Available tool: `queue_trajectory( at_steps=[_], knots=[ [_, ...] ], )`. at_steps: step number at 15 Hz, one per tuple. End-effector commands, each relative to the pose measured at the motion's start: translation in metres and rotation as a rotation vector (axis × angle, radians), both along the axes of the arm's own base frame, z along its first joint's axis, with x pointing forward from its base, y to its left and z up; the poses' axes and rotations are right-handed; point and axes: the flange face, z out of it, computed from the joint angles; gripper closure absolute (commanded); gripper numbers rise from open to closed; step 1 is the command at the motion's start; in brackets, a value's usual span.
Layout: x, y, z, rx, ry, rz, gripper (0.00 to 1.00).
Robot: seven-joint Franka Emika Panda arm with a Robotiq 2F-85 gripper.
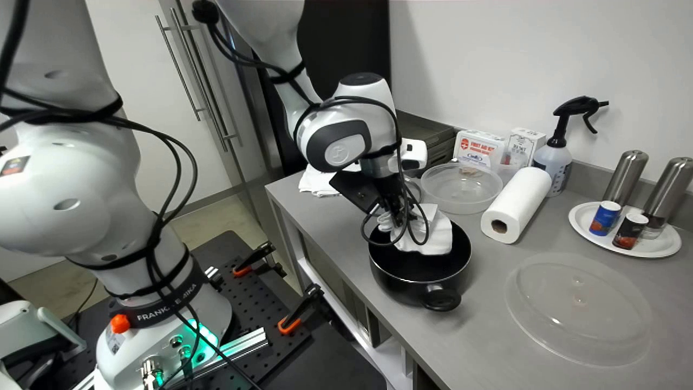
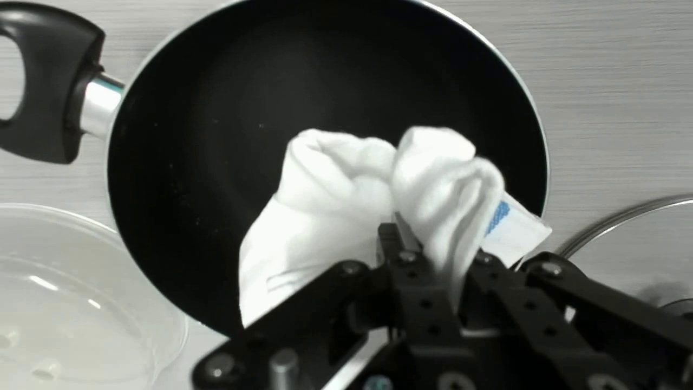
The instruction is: Pick up the towel from the countertop, wipe inside the black pot and put the towel back on the table.
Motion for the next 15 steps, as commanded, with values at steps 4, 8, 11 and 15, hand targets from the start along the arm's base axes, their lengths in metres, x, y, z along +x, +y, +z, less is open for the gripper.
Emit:
queue_trajectory(
  at_steps=[4,8,11,15],
  knots=[
    [-0.025,0.032,0.049,-0.053,-0.113,0.098,0.97],
    [-0.001,0.05,0.064,-0.068,-0.133,0.181,0.97],
    [0.002,0.07,0.069,-0.09,-0.128,0.264,0.97],
    [-0.001,0.109,0.075,-0.133,-0.094,0.389,0.97]
  ],
)
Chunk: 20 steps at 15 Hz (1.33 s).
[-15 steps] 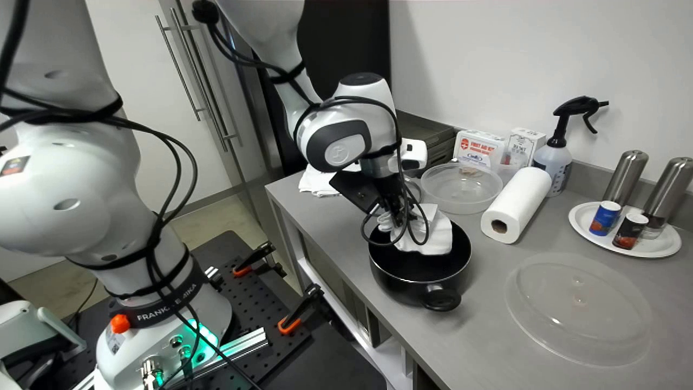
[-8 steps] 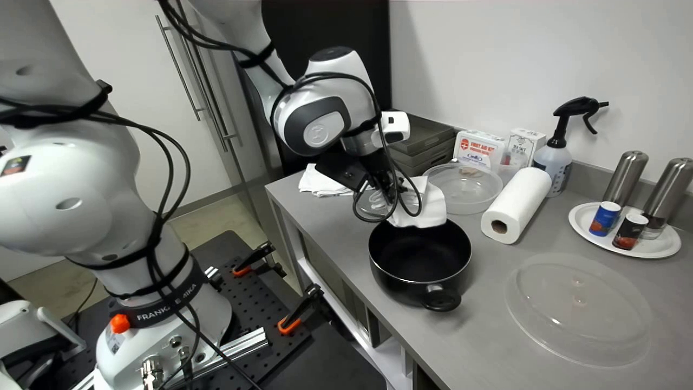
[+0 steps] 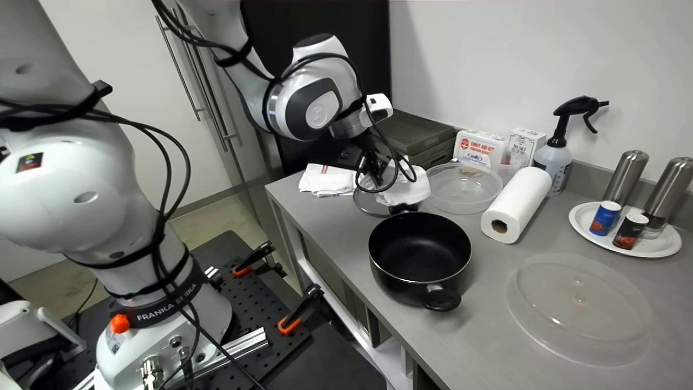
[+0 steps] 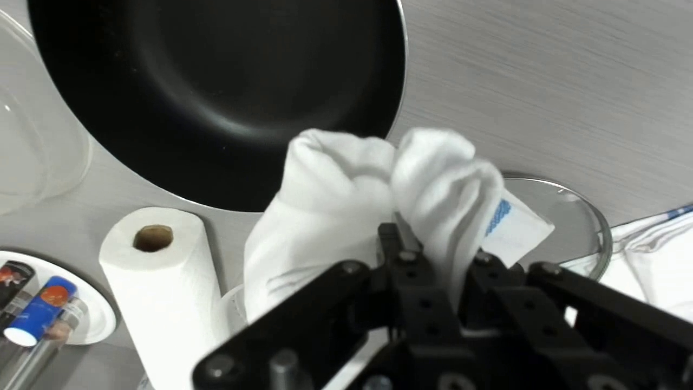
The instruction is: Pick up the towel from the countertop, wipe inside the black pot and put the towel back on the table.
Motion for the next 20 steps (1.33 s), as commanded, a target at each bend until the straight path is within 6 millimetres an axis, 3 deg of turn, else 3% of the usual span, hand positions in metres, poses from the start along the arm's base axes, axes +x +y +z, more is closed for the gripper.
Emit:
queue_trajectory(
  at_steps=[1,8,12,15,20],
  knots=[
    [-0.007,0.036,0.013,-0.056,0.022,0.083,0.97],
    [-0.023,0.137,-0.004,-0.158,0.087,0.244,0.97],
    [-0.02,0.177,-0.028,-0.198,0.149,0.265,0.97],
    [-0.004,0.188,-0.054,-0.241,0.201,0.231,0.97],
    [0.03,0.184,-0.11,-0.234,0.309,0.164,0.97]
  ],
)
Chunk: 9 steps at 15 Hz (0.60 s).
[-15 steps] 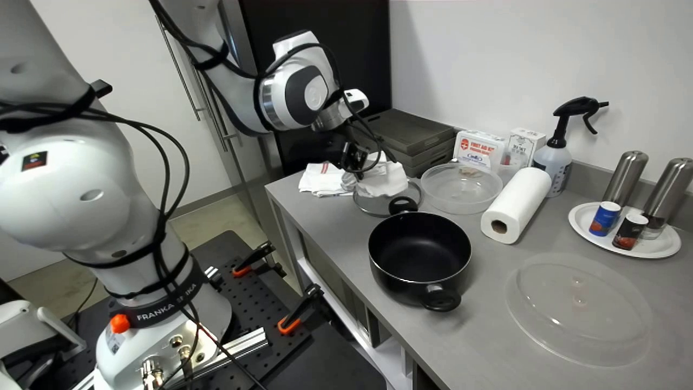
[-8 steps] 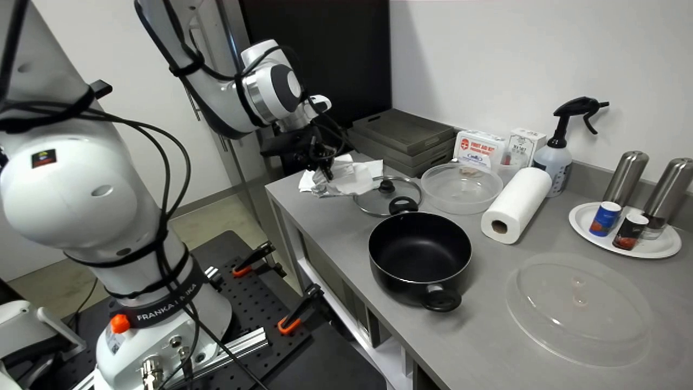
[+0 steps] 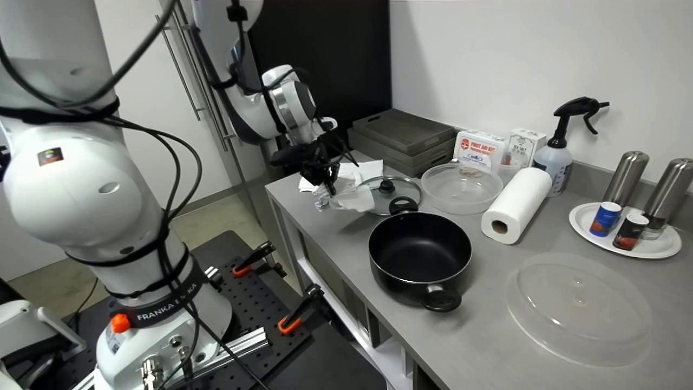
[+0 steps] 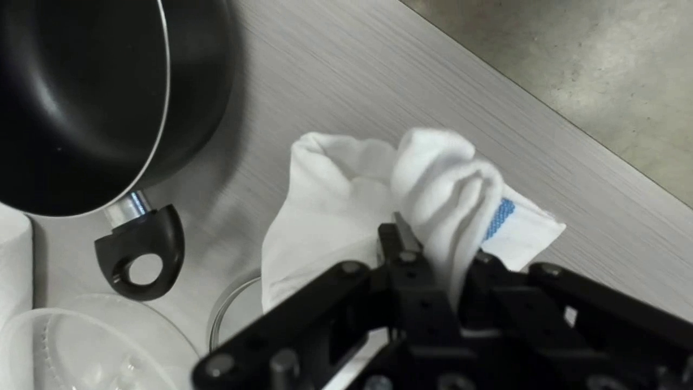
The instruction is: Pick up the towel from the countertop, wipe inside the black pot and put the towel back on the table.
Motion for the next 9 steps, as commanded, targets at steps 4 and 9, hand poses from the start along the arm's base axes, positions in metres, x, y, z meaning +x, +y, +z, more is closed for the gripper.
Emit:
queue_trajectory(
  at_steps=[4,9],
  knots=[
    [0.041,0.0,-0.076,0.007,0.108,-0.067,0.97],
    [0.038,0.024,-0.115,0.018,0.187,-0.072,0.97]
  ],
)
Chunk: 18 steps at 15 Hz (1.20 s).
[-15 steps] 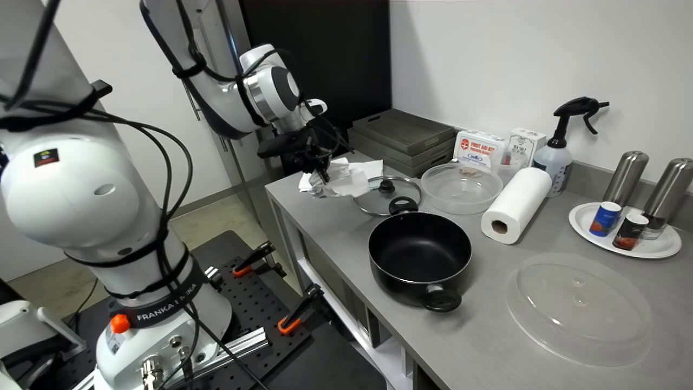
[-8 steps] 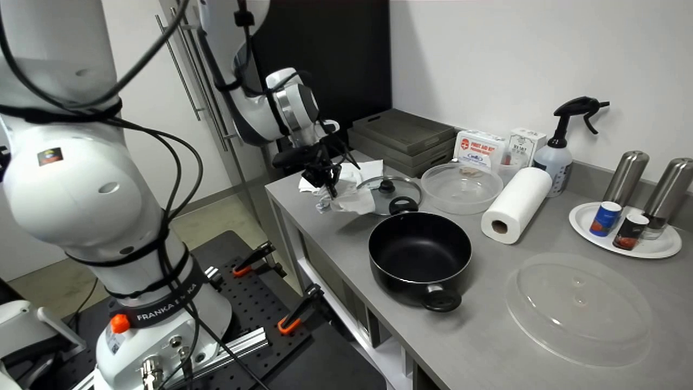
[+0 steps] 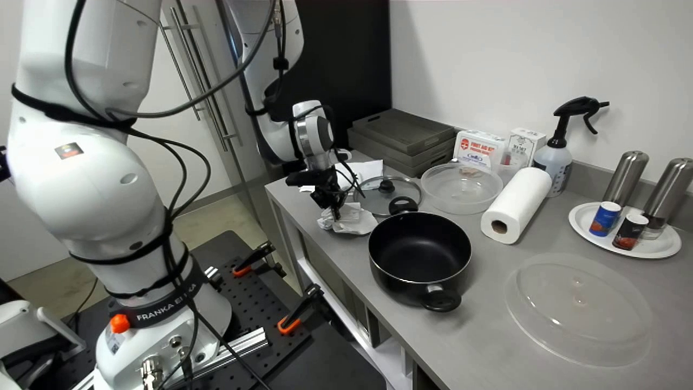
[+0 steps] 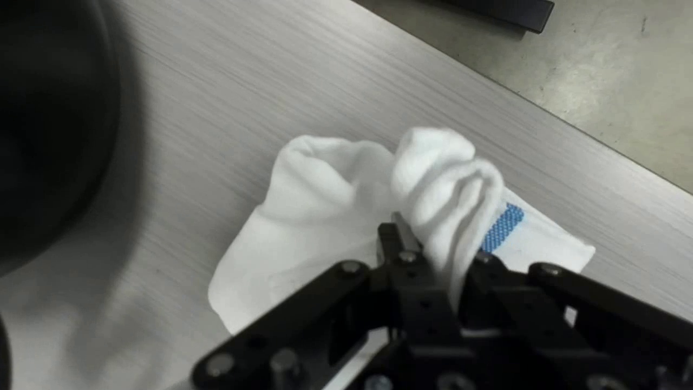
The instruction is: Pick up the towel from the countertop, wipe inside the black pot and put the towel back on the table.
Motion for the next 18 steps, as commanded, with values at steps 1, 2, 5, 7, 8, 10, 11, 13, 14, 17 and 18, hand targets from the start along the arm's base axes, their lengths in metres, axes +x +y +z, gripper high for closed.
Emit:
queue_trajectory(
  at_steps=[1,2,5,7,8,10,11,13,14,17,18],
  knots=[
    [0.004,0.024,-0.024,0.007,0.039,0.019,0.97],
    [0.003,0.029,-0.028,0.009,0.048,0.02,0.97],
    [0.004,0.037,-0.035,0.018,0.064,0.021,0.97],
    [0.007,0.038,-0.034,0.024,0.064,0.018,0.97],
    [0.008,0.037,-0.033,0.027,0.064,0.018,0.97],
    [0.01,0.037,-0.029,0.039,0.055,0.019,0.97],
    [0.01,0.037,-0.027,0.047,0.052,0.021,0.75],
    [0.01,0.037,-0.024,0.066,0.047,0.026,0.57],
    [0.01,0.038,-0.023,0.073,0.043,0.029,0.49],
    [0.011,0.039,-0.021,0.09,0.034,0.038,0.27],
    [0.011,0.039,-0.02,0.095,0.032,0.037,0.19]
  ],
)
